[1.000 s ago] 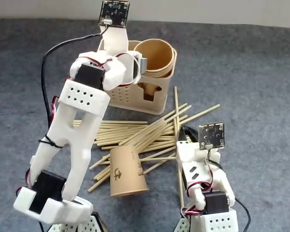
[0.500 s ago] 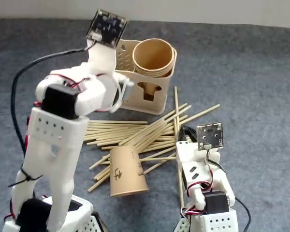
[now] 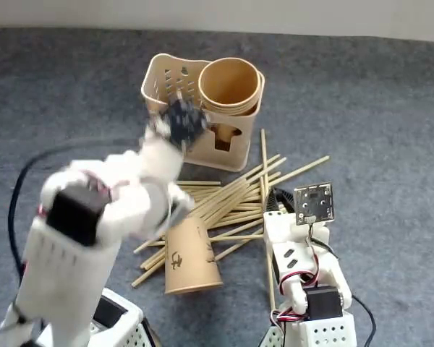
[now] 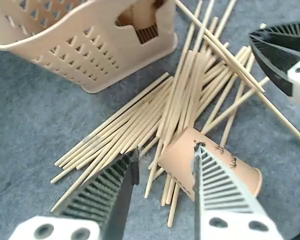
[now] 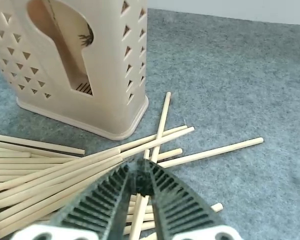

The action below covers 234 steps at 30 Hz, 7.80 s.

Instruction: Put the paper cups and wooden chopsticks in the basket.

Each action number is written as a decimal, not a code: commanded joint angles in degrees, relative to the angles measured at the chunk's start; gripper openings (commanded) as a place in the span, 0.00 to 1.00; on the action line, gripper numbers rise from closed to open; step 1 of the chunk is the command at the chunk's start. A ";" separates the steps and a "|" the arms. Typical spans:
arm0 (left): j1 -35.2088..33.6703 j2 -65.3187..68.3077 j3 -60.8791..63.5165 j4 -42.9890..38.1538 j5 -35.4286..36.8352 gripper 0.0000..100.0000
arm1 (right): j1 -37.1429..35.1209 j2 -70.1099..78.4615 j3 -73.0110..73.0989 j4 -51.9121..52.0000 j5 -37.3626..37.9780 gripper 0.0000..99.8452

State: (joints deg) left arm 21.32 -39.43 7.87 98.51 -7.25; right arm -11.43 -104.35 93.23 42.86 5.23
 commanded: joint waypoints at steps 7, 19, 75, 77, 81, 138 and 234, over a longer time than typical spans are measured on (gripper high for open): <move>10.42 -21.67 21.32 -2.20 -0.97 0.21 | 0.66 -0.75 -0.40 -1.27 0.79 0.01; 18.59 -33.45 41.10 -7.38 -7.38 0.27 | 0.66 -0.75 -0.40 -1.27 0.79 0.01; 1.80 -37.49 32.04 -14.68 -17.32 0.01 | 0.66 -0.75 -0.57 -1.27 0.79 0.01; 1.80 -37.41 29.41 -14.68 -15.91 0.01 | 0.66 -0.75 -0.48 -1.27 0.79 0.01; 1.80 -34.15 23.96 -14.68 -12.92 0.01 | 0.66 -0.75 -0.48 -1.27 0.79 0.01; -1.36 27.47 -35.65 -14.42 15.38 0.16 | 2.24 -0.75 -0.40 -1.27 0.88 0.01; -14.02 22.64 -14.20 -27.34 16.97 0.18 | 2.15 -0.66 1.54 -3.38 3.69 0.01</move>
State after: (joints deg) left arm 7.69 -14.37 -8.04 75.03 10.07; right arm -9.58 -104.26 95.16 41.19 7.96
